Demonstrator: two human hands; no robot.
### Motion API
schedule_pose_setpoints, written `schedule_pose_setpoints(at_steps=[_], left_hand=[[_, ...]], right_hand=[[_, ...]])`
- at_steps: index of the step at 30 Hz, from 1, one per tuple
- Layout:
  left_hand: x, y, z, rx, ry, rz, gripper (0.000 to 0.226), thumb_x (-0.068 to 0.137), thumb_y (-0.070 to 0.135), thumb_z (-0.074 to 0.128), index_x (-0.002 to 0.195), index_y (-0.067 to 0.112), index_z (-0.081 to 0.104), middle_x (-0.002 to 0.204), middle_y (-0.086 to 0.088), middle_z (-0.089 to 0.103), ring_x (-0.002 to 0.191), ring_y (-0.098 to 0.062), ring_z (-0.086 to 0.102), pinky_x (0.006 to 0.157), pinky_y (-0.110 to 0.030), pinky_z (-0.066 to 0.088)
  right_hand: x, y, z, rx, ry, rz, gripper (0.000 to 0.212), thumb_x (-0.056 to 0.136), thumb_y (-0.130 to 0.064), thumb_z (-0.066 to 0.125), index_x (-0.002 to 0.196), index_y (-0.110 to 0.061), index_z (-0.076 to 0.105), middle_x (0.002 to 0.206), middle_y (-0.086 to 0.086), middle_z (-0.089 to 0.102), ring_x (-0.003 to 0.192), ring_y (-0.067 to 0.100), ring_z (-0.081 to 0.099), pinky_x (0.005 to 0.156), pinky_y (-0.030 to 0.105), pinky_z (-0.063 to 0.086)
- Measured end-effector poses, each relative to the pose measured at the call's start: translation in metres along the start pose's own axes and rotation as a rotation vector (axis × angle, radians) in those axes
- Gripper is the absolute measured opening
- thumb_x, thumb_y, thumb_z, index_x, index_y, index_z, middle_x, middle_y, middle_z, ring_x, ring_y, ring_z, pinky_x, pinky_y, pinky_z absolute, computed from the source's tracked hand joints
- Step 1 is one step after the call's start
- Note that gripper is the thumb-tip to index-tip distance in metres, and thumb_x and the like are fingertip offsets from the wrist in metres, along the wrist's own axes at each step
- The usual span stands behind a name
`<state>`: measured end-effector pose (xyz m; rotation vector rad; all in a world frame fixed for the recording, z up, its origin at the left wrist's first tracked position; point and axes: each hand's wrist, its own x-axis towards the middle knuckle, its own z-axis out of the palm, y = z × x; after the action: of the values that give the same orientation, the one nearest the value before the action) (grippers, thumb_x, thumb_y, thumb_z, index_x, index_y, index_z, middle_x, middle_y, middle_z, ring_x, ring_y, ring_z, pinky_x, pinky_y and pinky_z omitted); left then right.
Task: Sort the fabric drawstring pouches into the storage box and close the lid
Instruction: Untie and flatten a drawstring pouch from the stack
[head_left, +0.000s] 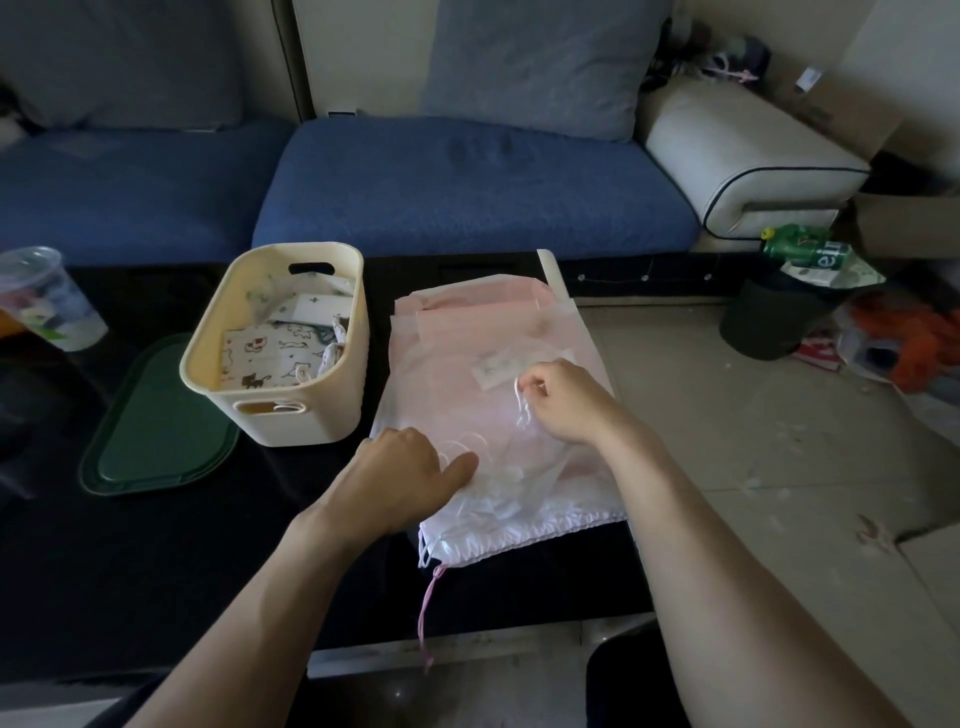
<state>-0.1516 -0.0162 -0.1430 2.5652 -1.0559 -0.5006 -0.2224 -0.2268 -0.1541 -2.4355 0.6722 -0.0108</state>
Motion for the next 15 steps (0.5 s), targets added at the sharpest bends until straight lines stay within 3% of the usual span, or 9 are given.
schedule_pose_setpoints(at_steps=[2,4,8,11,15], left_hand=[[0.001,0.002,-0.001,-0.078,-0.02,-0.013,0.051,0.09,0.055,0.057,0.076,0.009,0.072,0.076,-0.002,0.071,0.075,-0.016,0.066,0.077,-0.034,0.055],[0.003,0.004,-0.002,-0.165,0.005,-0.025,0.038,0.088,0.051,0.062,0.083,0.015,0.074,0.084,0.002,0.072,0.08,-0.014,0.067,0.077,-0.032,0.056],[0.007,0.005,0.001,-0.205,0.146,-0.045,0.026,0.088,0.035,0.066,0.077,0.012,0.074,0.078,0.001,0.071,0.074,-0.015,0.066,0.07,-0.035,0.057],[0.009,0.007,0.003,-0.257,0.272,-0.045,0.024,0.089,0.031,0.066,0.073,0.015,0.073,0.069,0.006,0.069,0.067,-0.011,0.066,0.066,-0.034,0.057],[0.011,0.009,0.006,-0.348,0.36,-0.043,0.027,0.09,0.03,0.065,0.069,0.014,0.071,0.065,0.006,0.069,0.064,-0.008,0.064,0.064,-0.031,0.055]], right_hand=[[0.0,-0.001,-0.004,-0.046,0.072,-0.025,0.027,0.098,-0.009,0.044,0.104,0.002,0.067,0.113,0.019,0.063,0.107,0.034,0.059,0.087,0.037,0.05],[-0.001,-0.004,-0.009,-0.067,0.16,-0.018,0.021,0.1,-0.015,0.049,0.112,-0.008,0.064,0.117,0.009,0.057,0.106,0.027,0.058,0.083,0.028,0.042],[-0.01,-0.007,-0.013,-0.031,0.225,-0.016,0.015,0.096,-0.026,0.059,0.104,-0.015,0.052,0.103,0.004,0.062,0.093,0.024,0.061,0.077,0.033,0.049],[-0.017,-0.008,-0.014,-0.032,0.198,-0.036,0.016,0.094,-0.028,0.062,0.093,-0.013,0.058,0.09,0.003,0.065,0.082,0.024,0.063,0.071,0.034,0.051],[-0.031,-0.016,-0.016,-0.01,-0.025,-0.048,0.056,0.1,-0.045,0.055,0.065,-0.002,0.058,0.063,0.011,0.063,0.054,0.029,0.056,0.051,0.032,0.038]])
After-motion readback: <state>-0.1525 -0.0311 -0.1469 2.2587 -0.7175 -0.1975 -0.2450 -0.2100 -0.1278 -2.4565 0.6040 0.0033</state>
